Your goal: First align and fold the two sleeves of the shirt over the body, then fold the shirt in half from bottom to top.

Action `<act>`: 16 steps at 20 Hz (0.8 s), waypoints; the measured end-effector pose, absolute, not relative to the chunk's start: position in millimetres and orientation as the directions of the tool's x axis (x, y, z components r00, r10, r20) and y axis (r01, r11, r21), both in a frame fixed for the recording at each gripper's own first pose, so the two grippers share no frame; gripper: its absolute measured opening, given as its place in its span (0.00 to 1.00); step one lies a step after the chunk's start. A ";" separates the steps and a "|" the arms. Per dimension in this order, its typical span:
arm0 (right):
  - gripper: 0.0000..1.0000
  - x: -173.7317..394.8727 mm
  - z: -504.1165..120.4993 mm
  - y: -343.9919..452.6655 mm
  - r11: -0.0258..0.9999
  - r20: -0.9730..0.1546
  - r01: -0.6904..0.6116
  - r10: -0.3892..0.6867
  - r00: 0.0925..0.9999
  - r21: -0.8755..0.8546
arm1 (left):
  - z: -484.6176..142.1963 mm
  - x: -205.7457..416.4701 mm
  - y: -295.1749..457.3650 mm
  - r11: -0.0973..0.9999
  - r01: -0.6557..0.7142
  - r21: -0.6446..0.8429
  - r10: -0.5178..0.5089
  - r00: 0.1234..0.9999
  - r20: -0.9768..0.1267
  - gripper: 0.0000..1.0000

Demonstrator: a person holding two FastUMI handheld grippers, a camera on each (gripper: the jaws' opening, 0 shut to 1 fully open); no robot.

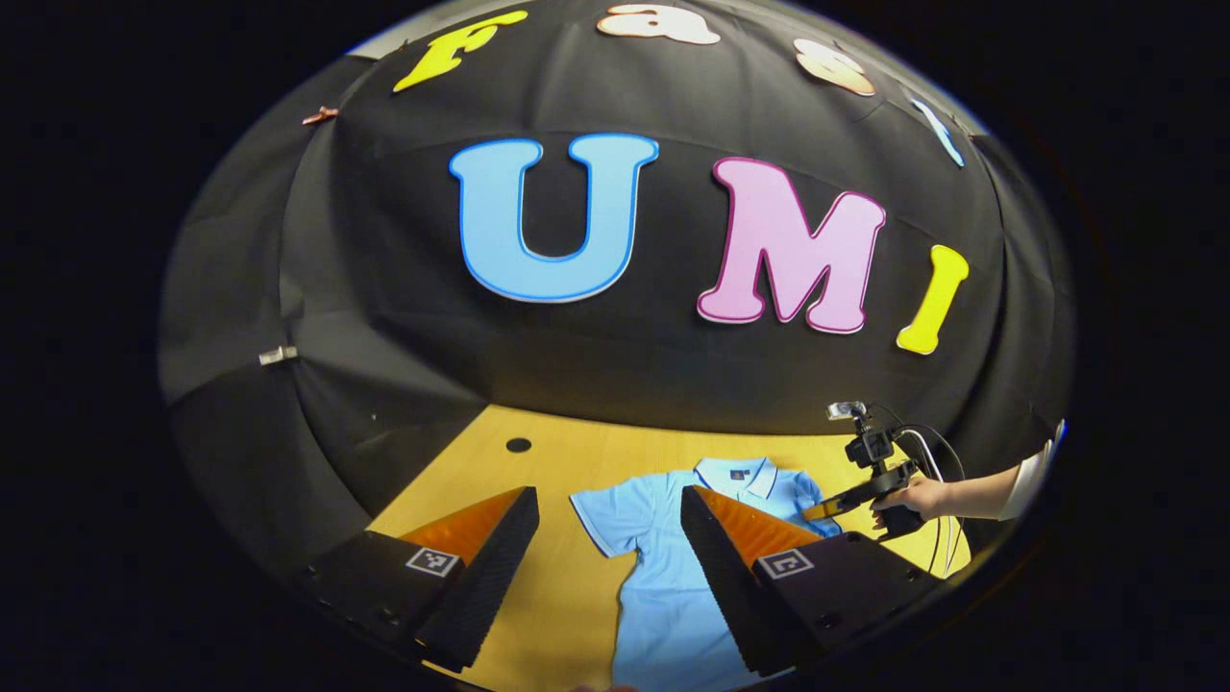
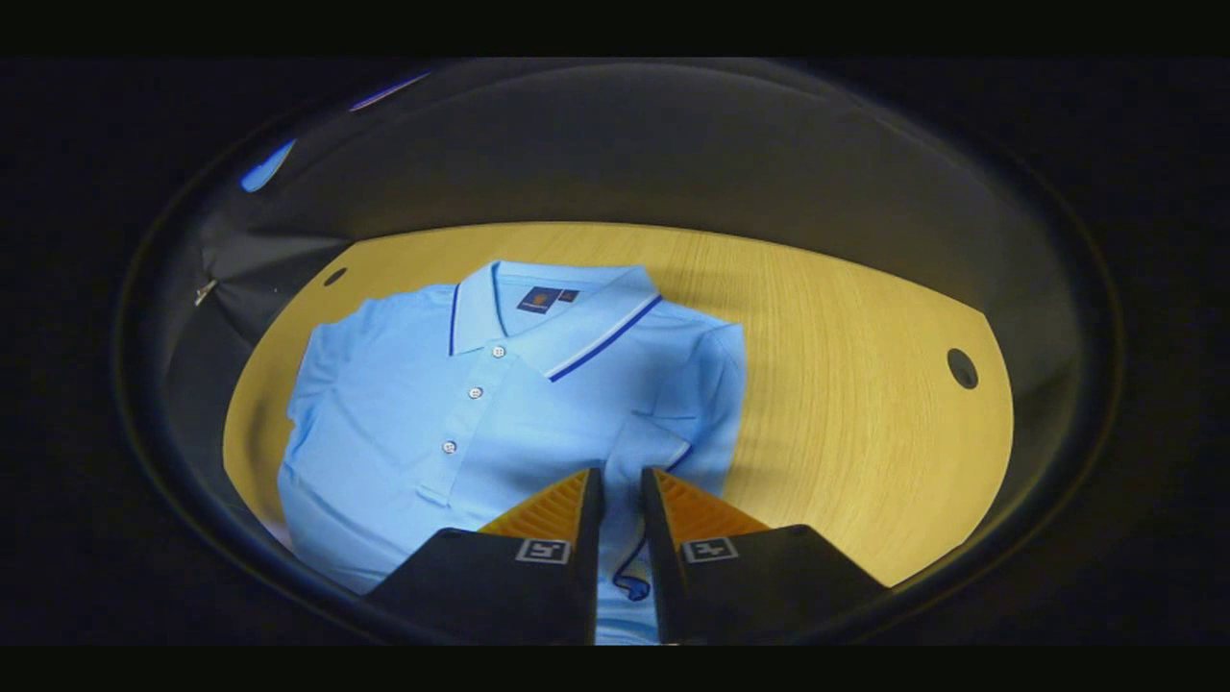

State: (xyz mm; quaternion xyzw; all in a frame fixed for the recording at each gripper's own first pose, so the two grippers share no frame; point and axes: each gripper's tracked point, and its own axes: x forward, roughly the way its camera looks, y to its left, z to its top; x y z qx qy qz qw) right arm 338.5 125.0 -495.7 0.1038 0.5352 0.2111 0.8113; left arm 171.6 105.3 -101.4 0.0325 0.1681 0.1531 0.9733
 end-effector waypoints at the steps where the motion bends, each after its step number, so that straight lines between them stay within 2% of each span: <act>1: 0.42 337.7 -487.3 124.4 0.880 -0.812 -0.227 0.473 0.343 0.417 | -108.4 174.6 109.6 0.952 -0.288 0.100 0.305 0.891 -0.336 0.97; 3: 0.57 339.1 -468.1 115.1 0.873 -0.786 -0.216 0.487 0.381 0.437 | -123.5 183.5 120.0 0.953 -0.291 0.088 0.303 0.878 -0.370 0.96; 4: 0.59 339.6 -454.9 108.6 0.869 -0.767 -0.204 0.494 0.410 0.451 | -130.0 191.3 127.9 0.952 -0.291 0.093 0.304 0.872 -0.384 0.97; 6: 0.59 334.5 -425.4 95.9 0.851 -0.720 -0.174 0.514 0.465 0.495 | -143.8 216.1 141.4 0.956 -0.282 0.082 0.290 0.864 -0.411 0.97; 7: 0.51 329.2 -415.0 89.7 0.842 -0.700 -0.161 0.522 0.487 0.516 | -154.7 232.1 147.5 0.960 -0.273 0.060 0.271 0.860 -0.432 0.97; 8: 0.59 323.4 -406.5 81.2 0.836 -0.687 -0.150 0.524 0.504 0.528 | -170.5 251.4 150.8 0.968 -0.247 0.039 0.237 0.857 -0.458 0.96; 9: 0.60 317.4 -399.8 70.8 0.835 -0.678 -0.141 0.520 0.520 0.532 | -191.5 271.9 158.0 0.973 -0.227 0.033 0.214 0.848 -0.485 0.96; 12: 0.60 298.2 -391.9 34.7 0.843 -0.680 -0.103 0.492 0.544 0.528 | -266.9 311.9 189.0 0.962 -0.270 0.030 0.226 0.733 -0.642 0.97; 16: 0.59 265.9 -392.3 -6.0 0.839 -0.688 -0.011 0.453 0.568 0.544 | -329.5 355.6 211.2 0.951 -0.276 0.140 0.291 0.640 -0.712 0.97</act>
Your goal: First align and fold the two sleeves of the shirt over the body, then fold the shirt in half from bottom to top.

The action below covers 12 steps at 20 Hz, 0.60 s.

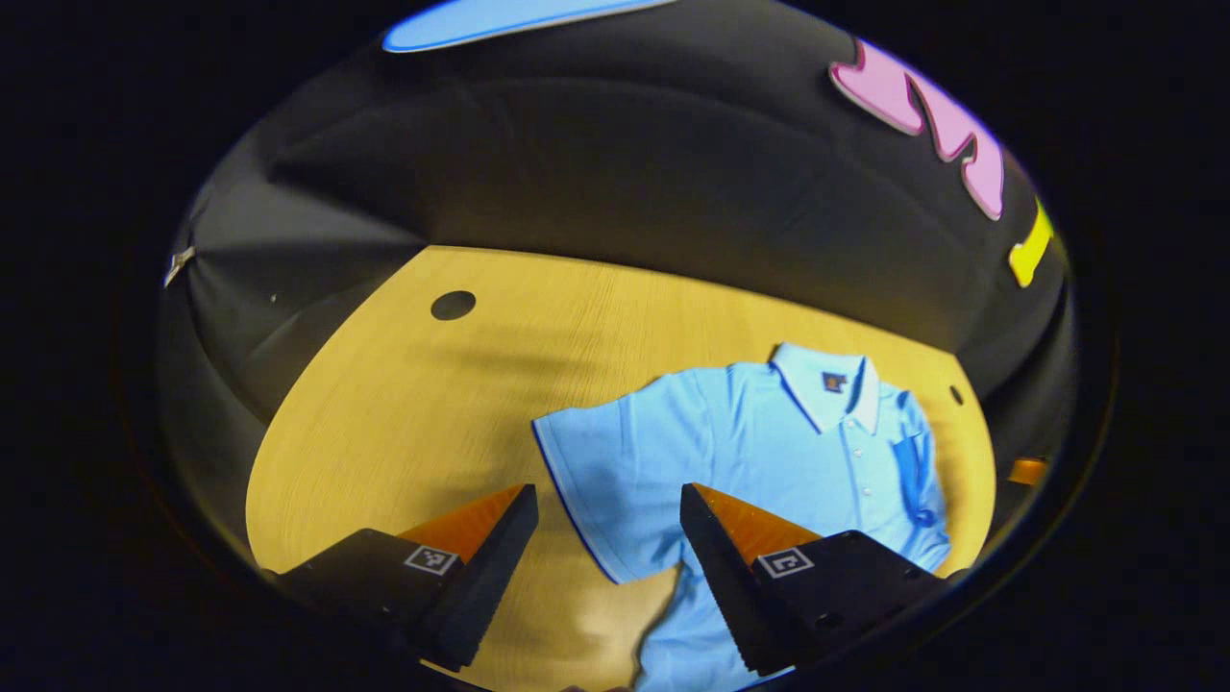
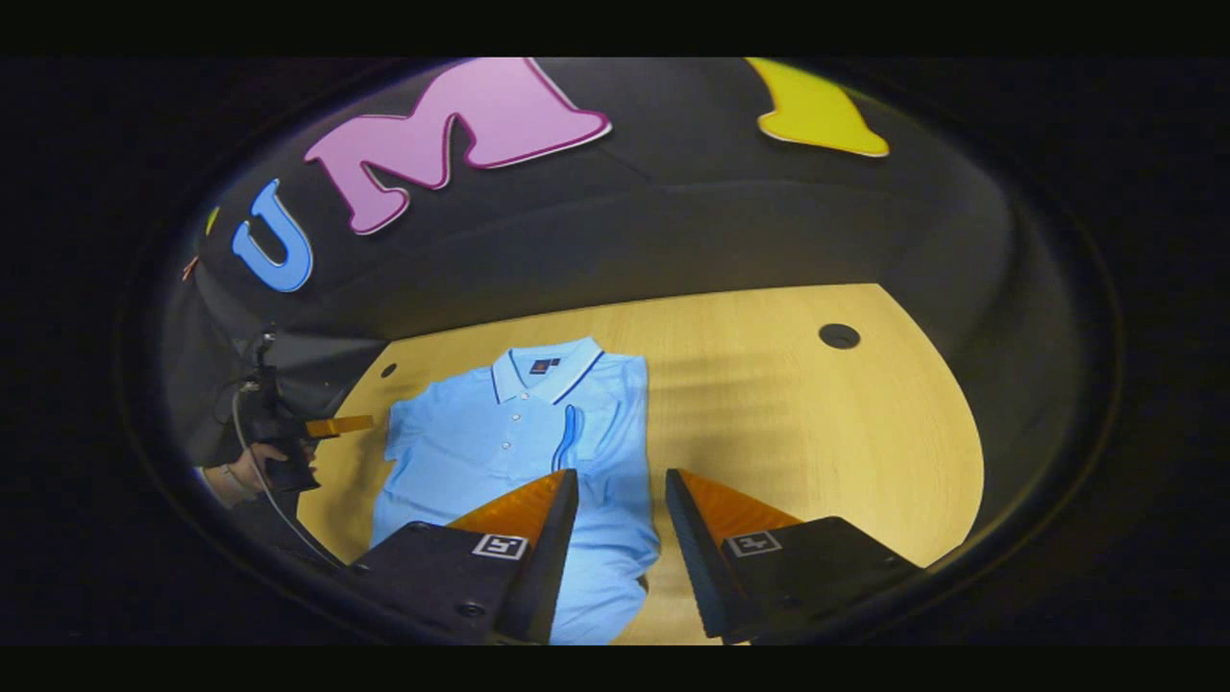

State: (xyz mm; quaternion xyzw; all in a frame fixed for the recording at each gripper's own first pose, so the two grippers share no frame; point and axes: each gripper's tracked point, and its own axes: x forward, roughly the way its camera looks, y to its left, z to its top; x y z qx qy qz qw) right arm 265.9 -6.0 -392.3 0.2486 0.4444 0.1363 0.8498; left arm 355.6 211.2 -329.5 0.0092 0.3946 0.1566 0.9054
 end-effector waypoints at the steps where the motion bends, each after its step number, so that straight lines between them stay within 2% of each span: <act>1: 0.60 256.3 -395.9 -16.5 0.842 -0.694 0.006 0.441 0.569 0.540 | -338.8 360.7 212.0 0.949 -0.265 0.170 0.303 0.622 -0.722 0.97; 5: 0.60 224.5 -419.0 -47.0 0.864 -0.742 0.062 0.390 0.545 0.500 | -358.3 379.2 211.1 0.938 -0.253 0.238 0.345 0.595 -0.726 0.96; 7: 0.60 220.1 -422.5 -54.4 0.858 -0.746 0.087 0.385 0.543 0.506 | -373.8 376.2 215.7 0.931 -0.258 0.258 0.361 0.553 -0.751 0.96; 10: 0.60 223.7 -422.8 -55.3 0.850 -0.738 0.093 0.390 0.551 0.518 | -372.3 378.7 217.7 0.929 -0.293 0.225 0.358 0.560 -0.747 1.00; 11: 0.60 224.1 -421.8 -54.2 0.846 -0.734 0.092 0.396 0.552 0.525 | -373.9 382.2 219.7 0.930 -0.292 0.224 0.356 0.565 -0.745 0.90; 12: 0.60 224.7 -422.1 -53.3 0.842 -0.731 0.092 0.402 0.552 0.532 | -372.8 379.8 219.1 0.924 -0.294 0.245 0.374 0.562 -0.738 0.69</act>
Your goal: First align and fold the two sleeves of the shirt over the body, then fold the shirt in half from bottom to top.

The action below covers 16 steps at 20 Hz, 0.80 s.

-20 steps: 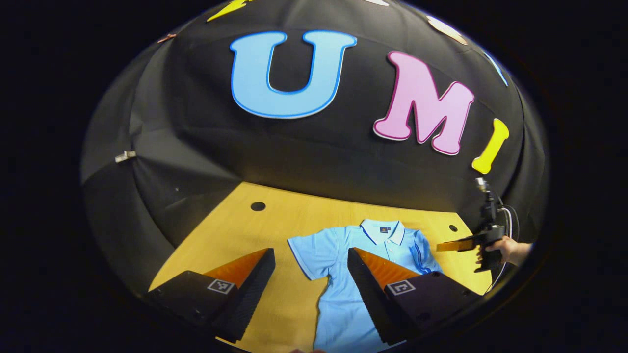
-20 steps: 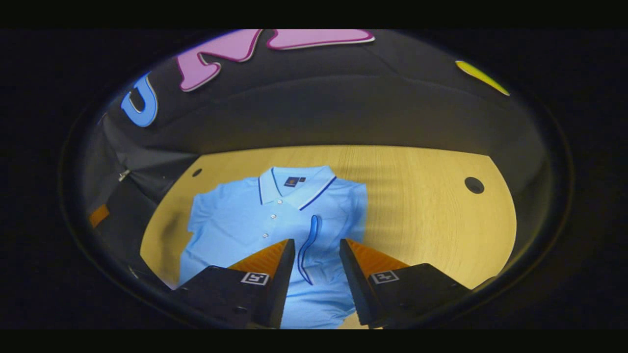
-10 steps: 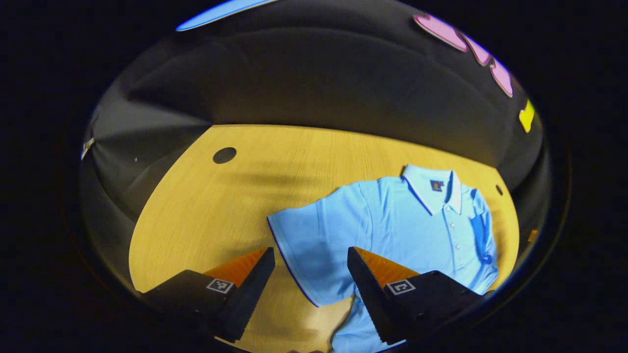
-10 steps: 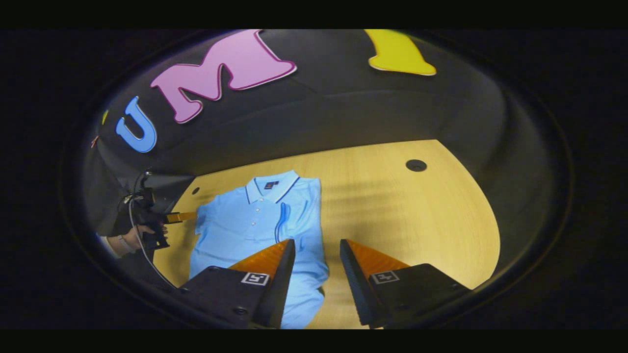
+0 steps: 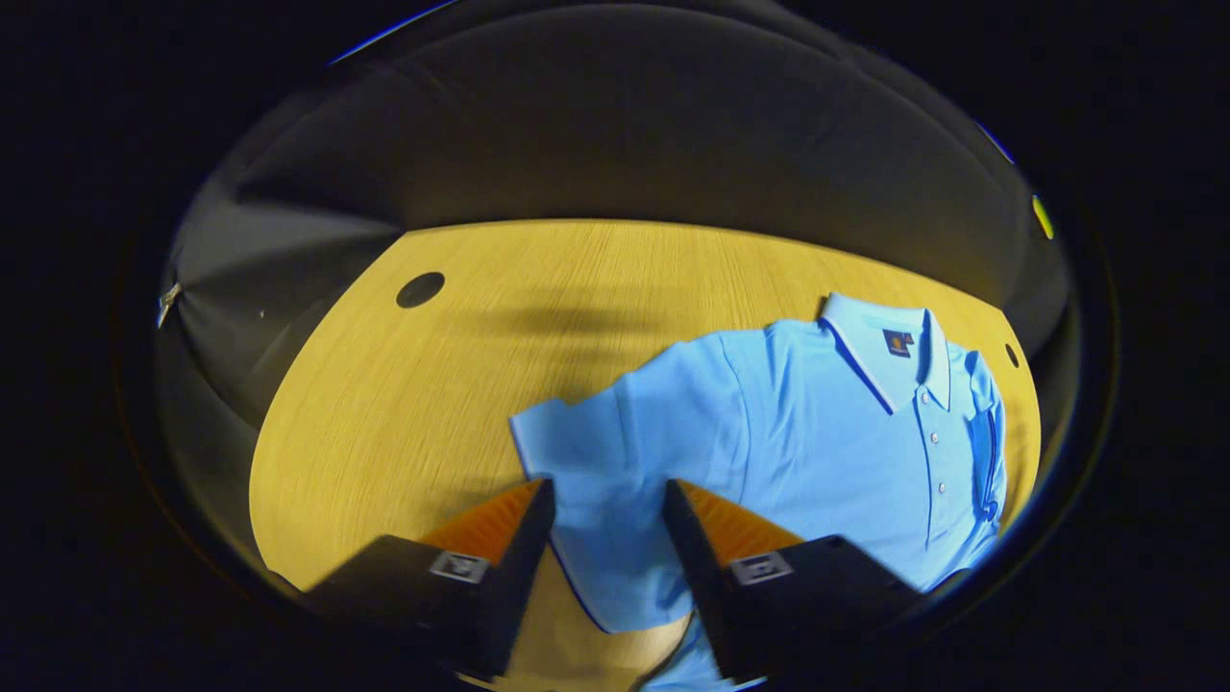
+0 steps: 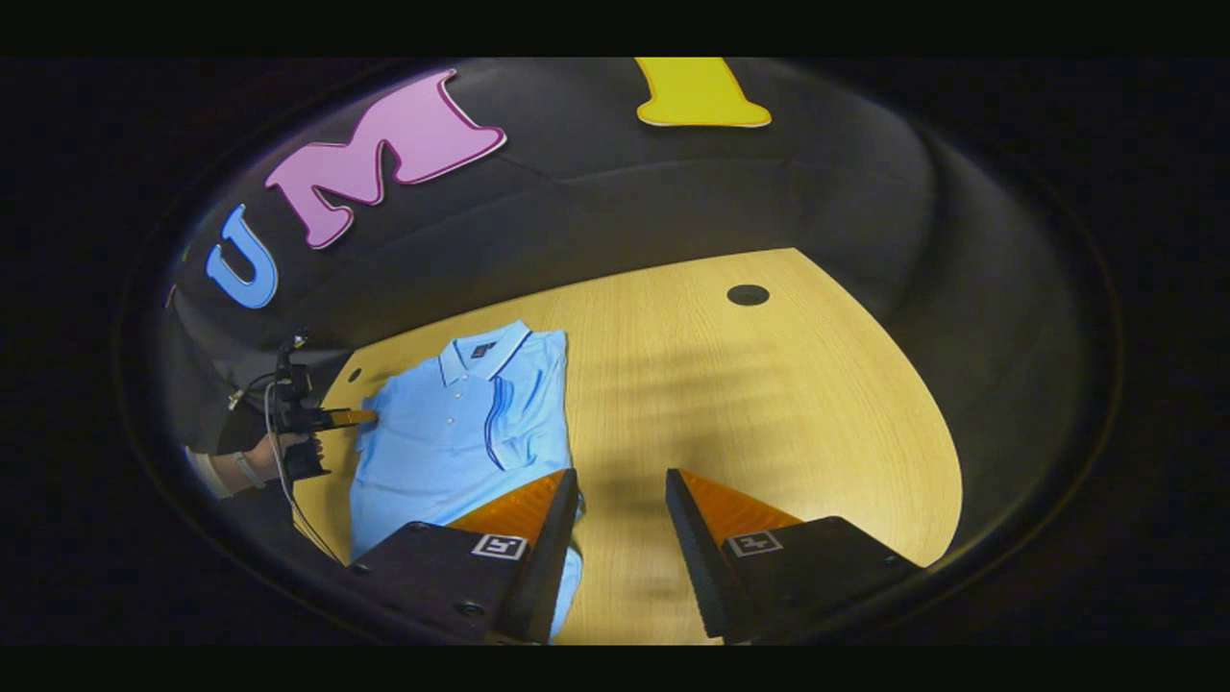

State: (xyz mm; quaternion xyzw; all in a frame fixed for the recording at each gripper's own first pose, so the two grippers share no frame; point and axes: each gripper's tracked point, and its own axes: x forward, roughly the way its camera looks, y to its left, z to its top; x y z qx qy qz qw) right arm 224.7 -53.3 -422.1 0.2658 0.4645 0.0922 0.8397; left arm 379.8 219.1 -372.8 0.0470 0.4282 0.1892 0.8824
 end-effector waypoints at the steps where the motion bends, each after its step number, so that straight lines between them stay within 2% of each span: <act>1: 0.60 224.8 -425.1 -54.4 0.837 -0.727 0.090 0.409 0.552 0.539 | -372.3 382.3 215.7 0.922 -0.292 0.253 0.380 0.561 -0.736 0.49; 2: 0.60 224.9 -428.0 -55.7 0.835 -0.725 0.086 0.414 0.550 0.543 | -369.7 381.4 209.2 0.919 -0.287 0.269 0.389 0.559 -0.733 0.29; 4: 0.60 223.1 -429.4 -62.9 0.837 -0.725 0.079 0.418 0.548 0.542 | -368.1 383.3 203.5 0.922 -0.268 0.279 0.385 0.560 -0.734 0.16; 7: 0.60 223.3 -427.2 -59.6 0.835 -0.721 0.072 0.424 0.549 0.546 | -357.5 389.3 177.5 0.954 -0.233 0.191 0.296 0.607 -0.738 0.02; 8: 0.60 224.4 -427.7 -57.8 0.834 -0.720 0.070 0.426 0.547 0.547 | -350.0 391.6 169.8 0.961 -0.217 0.172 0.272 0.632 -0.725 0.06; 11: 0.60 224.4 -425.9 -50.8 0.830 -0.712 0.057 0.439 0.548 0.555 | -323.5 396.0 142.2 0.982 -0.126 0.144 0.191 0.690 -0.698 0.06; 16: 0.60 221.3 -424.1 -35.0 0.821 -0.701 0.032 0.465 0.541 0.570 | -337.0 387.0 101.7 0.993 -0.029 0.114 0.105 0.659 -0.745 0.06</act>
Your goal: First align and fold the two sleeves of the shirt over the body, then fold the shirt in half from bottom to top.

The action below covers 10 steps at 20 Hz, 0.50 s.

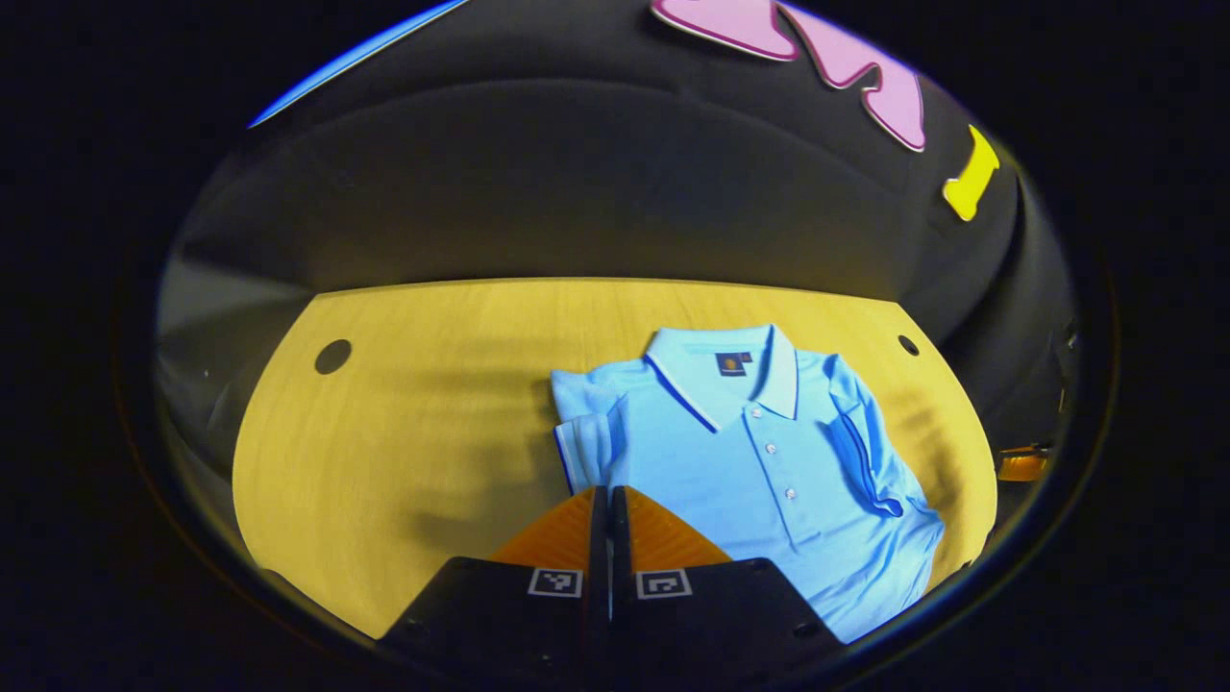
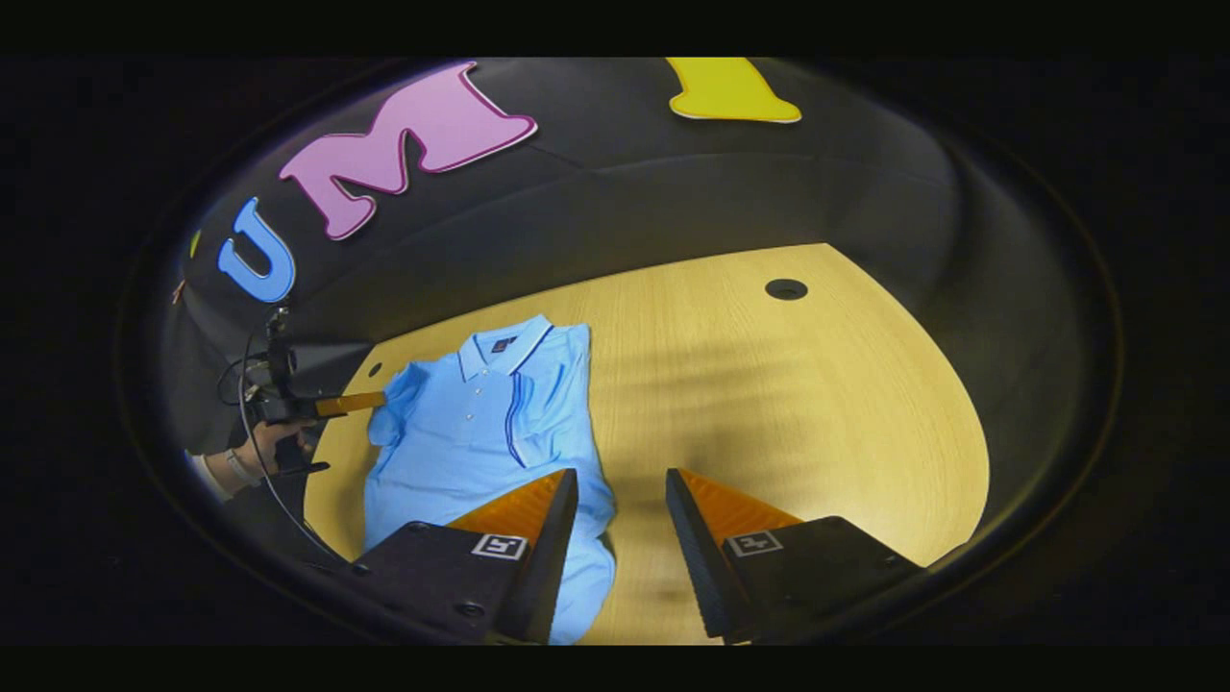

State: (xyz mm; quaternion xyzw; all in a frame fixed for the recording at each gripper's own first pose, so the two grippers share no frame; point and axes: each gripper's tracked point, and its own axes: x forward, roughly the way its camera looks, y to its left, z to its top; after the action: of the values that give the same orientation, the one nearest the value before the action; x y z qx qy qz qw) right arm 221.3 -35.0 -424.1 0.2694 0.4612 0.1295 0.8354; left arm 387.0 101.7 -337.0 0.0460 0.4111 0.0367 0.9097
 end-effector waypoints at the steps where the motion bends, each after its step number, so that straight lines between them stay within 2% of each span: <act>1: 0.60 220.2 -424.9 -32.2 0.822 -0.701 0.025 0.468 0.537 0.568 | -346.3 382.8 99.3 0.993 -0.022 0.116 0.103 0.639 -0.762 0.06; 4: 0.60 213.1 -427.5 -26.6 0.824 -0.706 0.009 0.480 0.520 0.566 | -379.8 368.1 106.4 0.981 -0.032 0.191 0.176 0.552 -0.815 0.05; 5: 0.60 211.3 -428.8 -24.3 0.823 -0.707 0.006 0.484 0.516 0.567 | -386.4 365.1 109.0 0.978 -0.043 0.206 0.197 0.534 -0.822 0.11; 10: 0.61 204.5 -426.5 -24.3 0.831 -0.702 -0.038 0.493 0.514 0.556 | -362.2 355.7 98.8 0.978 -0.050 0.202 0.192 0.596 -0.780 1.00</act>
State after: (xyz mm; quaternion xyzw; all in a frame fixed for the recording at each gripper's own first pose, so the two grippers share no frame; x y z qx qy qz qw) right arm 204.5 -24.3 -426.5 0.2438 0.4665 0.1591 0.8352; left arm 355.7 98.8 -362.2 0.0795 0.4444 0.0679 0.8897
